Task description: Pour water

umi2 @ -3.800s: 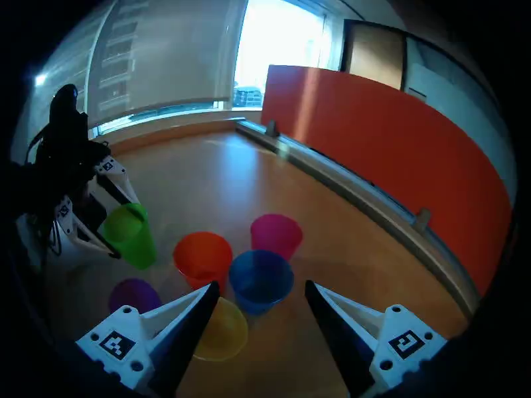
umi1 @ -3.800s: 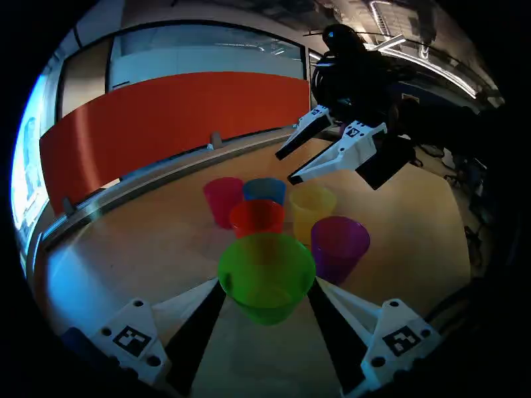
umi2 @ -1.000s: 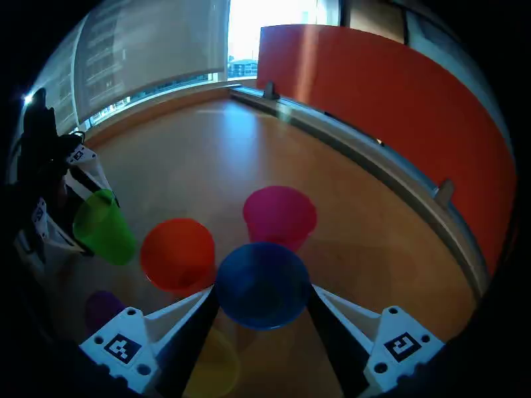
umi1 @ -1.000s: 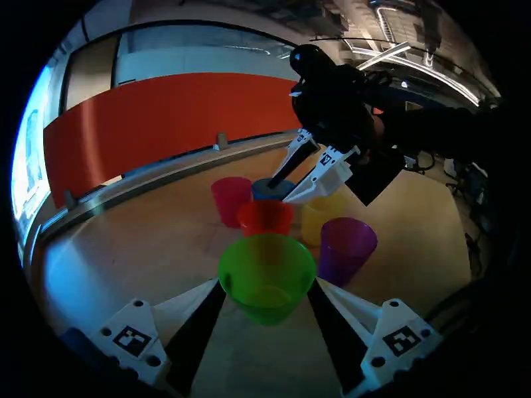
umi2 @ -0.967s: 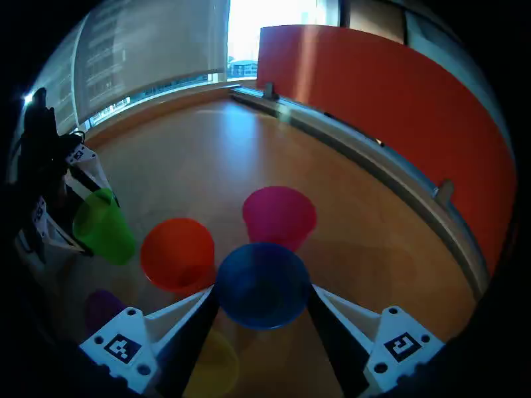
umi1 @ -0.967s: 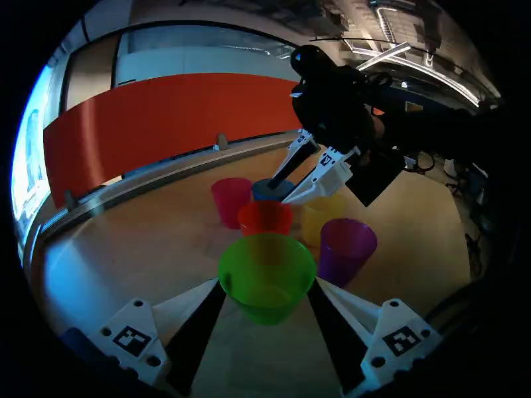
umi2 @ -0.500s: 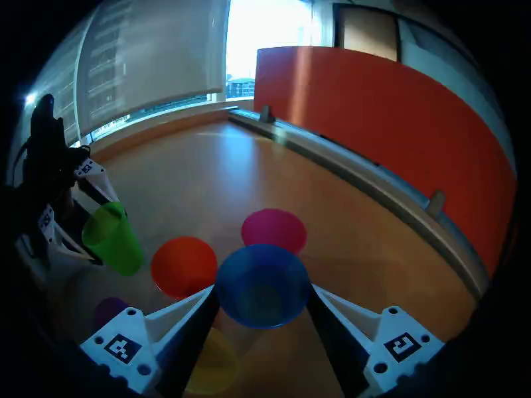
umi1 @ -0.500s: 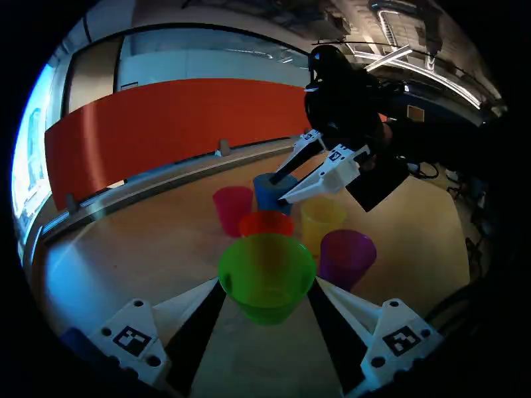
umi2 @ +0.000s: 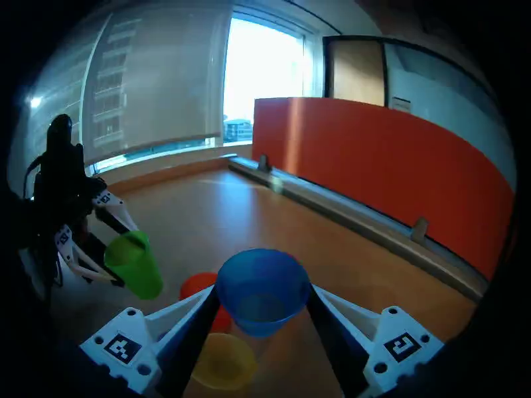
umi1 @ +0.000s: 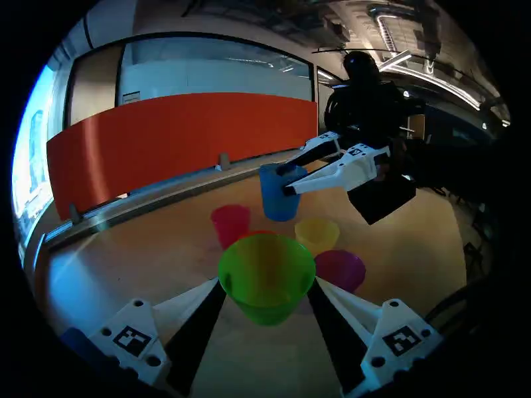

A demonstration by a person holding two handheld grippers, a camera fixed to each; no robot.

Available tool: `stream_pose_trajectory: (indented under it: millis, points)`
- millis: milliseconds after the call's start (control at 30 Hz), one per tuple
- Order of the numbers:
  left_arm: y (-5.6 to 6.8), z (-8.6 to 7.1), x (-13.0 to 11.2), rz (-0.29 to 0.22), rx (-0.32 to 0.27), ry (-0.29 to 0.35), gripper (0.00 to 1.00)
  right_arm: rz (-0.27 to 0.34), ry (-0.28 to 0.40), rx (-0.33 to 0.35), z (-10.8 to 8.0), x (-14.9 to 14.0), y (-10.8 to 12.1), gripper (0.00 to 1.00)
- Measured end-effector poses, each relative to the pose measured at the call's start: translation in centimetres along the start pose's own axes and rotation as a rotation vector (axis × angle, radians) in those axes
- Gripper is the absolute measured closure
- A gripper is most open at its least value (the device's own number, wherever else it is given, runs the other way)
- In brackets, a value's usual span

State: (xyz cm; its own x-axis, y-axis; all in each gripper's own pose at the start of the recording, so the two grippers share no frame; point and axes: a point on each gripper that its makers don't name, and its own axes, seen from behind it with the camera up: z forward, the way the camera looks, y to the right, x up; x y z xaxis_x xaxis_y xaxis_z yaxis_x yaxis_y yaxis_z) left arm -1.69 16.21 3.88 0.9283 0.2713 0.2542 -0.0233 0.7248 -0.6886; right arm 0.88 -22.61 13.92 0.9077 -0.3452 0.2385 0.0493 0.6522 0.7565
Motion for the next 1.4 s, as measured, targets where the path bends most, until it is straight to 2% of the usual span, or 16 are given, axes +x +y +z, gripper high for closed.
stream_pose_trajectory:
  millis: [233,467,800,1400]
  points:
    - [0.1,-0.6,1.6,-0.009,0.011,0.034,0.16,-0.010,0.119,-0.021,-2.0,2.3,-0.9,0.09]
    - [0.5,-1.3,3.1,-0.011,0.017,0.071,0.15,-0.011,0.185,-0.029,-3.3,3.3,-1.9,0.09]
    - [1.0,-2.4,5.1,-0.012,0.029,0.137,0.15,0.006,0.228,-0.036,-4.6,3.5,-3.2,0.09]
    - [2.7,-4.2,8.3,-0.034,0.023,0.262,0.15,0.035,0.256,-0.053,-6.9,2.6,-4.8,0.09]
